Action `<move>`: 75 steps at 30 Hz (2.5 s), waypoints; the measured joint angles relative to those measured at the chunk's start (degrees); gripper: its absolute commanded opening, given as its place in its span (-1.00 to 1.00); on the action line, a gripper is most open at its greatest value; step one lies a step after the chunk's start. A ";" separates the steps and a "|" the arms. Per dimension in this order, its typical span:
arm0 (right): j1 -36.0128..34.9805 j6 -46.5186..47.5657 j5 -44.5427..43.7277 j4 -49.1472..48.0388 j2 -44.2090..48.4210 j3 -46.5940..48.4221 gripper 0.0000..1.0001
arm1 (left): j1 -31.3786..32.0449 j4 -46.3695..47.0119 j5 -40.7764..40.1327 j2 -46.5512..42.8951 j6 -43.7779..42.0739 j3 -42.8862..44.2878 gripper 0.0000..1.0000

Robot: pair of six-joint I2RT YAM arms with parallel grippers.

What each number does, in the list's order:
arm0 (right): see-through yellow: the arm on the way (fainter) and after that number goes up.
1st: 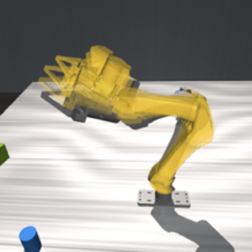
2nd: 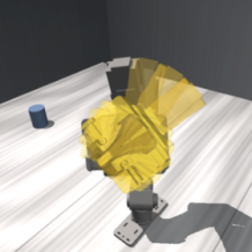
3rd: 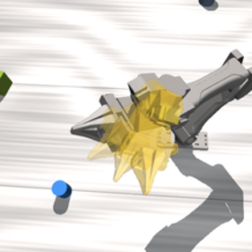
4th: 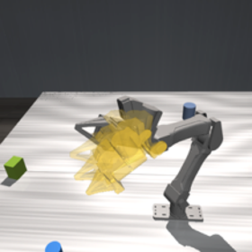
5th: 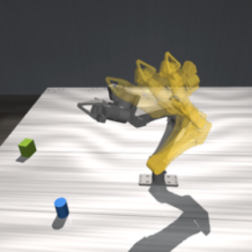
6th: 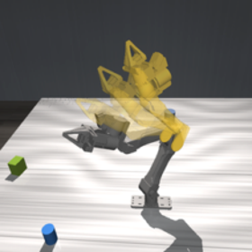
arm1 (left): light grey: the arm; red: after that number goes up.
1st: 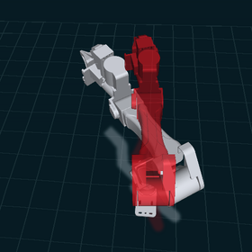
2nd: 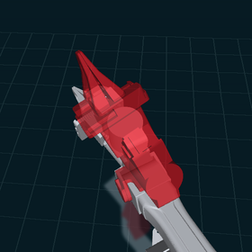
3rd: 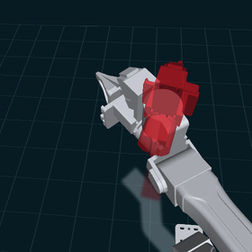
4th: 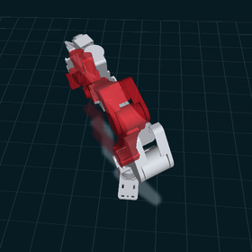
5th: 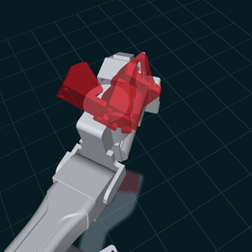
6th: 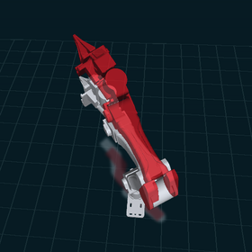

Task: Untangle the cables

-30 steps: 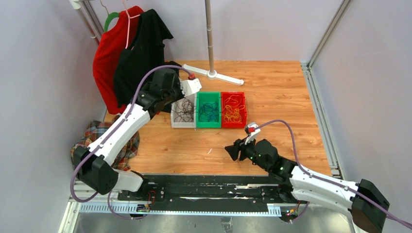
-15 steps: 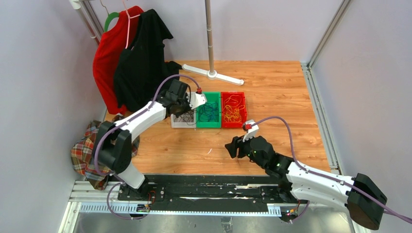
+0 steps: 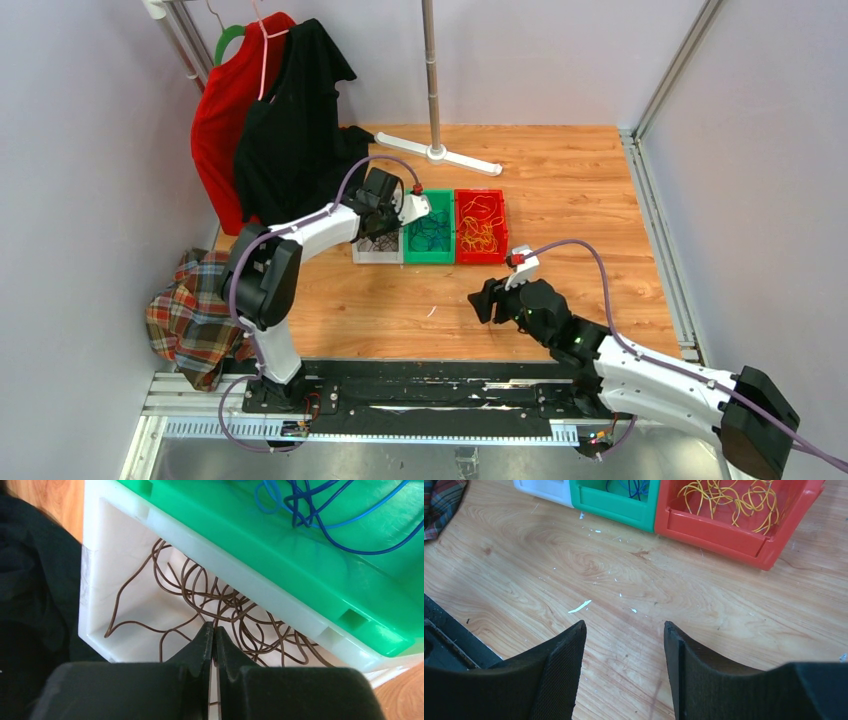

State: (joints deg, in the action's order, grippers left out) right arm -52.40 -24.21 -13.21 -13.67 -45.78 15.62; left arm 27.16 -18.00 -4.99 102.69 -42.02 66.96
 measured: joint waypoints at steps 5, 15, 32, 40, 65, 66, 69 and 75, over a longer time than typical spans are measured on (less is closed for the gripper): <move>0.68 0.00 -0.02 0.68 0.26 -0.02 0.19 | -0.48 -0.79 0.33 -0.22 0.42 0.98 0.02; 6.03 0.63 1.25 4.13 1.05 3.06 0.44 | -4.79 -13.53 11.69 -7.08 1.66 14.43 0.96; 25.16 8.28 -36.44 7.52 -13.53 12.09 0.48 | -25.92 0.59 25.42 -36.30 24.17 -24.24 0.96; 37.07 9.14 -37.90 0.11 -14.86 7.93 0.51 | -30.10 26.10 27.78 -42.73 33.07 -48.96 0.96; 42.69 23.91 -23.61 -39.98 -26.47 -6.58 0.53 | -30.10 81.05 16.09 -23.65 40.74 -62.38 0.96; 42.69 25.07 -20.70 -41.79 -27.30 -7.21 0.55 | -30.05 82.05 15.85 -23.80 40.79 -62.53 0.96; 42.66 28.89 -14.84 -51.58 -35.98 -8.00 0.58 | -29.62 84.85 14.93 -23.85 40.81 -62.05 0.96; 44.81 29.16 -11.19 -45.51 -35.34 -4.28 0.57 | -28.00 81.55 13.29 -23.89 40.26 -57.09 0.96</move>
State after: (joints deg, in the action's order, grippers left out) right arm -7.60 4.95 -24.40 -59.18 -81.12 11.33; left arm -0.84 63.55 8.29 78.81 -1.76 9.87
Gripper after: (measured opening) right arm 0.788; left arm 0.979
